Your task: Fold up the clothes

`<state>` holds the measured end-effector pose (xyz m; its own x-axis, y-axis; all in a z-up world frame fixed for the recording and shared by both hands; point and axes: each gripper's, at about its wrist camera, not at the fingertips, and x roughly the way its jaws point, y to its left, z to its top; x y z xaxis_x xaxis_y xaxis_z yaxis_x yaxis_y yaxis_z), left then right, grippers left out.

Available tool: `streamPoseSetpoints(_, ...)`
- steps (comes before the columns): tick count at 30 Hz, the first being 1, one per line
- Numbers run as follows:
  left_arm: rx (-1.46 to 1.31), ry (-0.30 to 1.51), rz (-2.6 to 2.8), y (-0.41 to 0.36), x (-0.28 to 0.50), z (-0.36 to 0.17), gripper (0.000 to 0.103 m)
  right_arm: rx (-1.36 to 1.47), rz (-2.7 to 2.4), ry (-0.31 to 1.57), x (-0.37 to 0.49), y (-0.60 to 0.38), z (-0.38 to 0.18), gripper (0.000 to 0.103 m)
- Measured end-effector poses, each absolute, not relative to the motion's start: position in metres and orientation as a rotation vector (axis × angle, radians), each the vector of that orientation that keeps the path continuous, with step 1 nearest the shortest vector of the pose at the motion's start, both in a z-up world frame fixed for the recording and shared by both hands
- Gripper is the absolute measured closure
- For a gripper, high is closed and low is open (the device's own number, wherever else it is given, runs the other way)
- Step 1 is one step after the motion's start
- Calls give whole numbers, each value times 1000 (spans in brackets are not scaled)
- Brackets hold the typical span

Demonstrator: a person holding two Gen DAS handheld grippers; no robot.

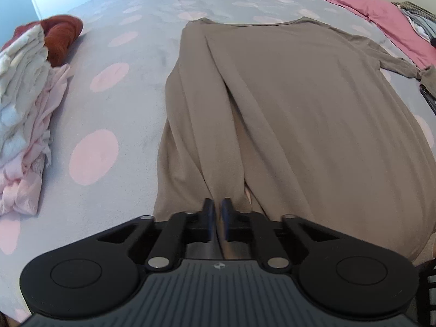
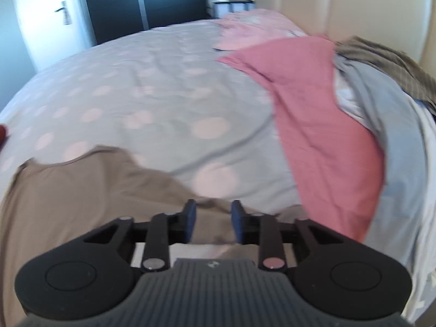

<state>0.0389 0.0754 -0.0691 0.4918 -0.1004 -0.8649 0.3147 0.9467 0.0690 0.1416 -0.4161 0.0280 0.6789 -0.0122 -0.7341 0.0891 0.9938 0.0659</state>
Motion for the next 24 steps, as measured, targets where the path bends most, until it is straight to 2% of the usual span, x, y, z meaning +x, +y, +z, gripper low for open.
streamPoseSetpoints(7,100,911,-167,109,42,-24,103,-28,88,904,123,-353,4,69)
streamPoseSetpoints(14,-18,804,41,175,81,17,103,-57,79,930,125,-356,-4,69)
streamPoseSetpoints(22,111,829,178,198,116,5,103,-57,58,942,133,-358,-7,68)
streamPoseSetpoints(24,129,836,186,196,117,3,100,-50,44,949,136,-362,-9,68)
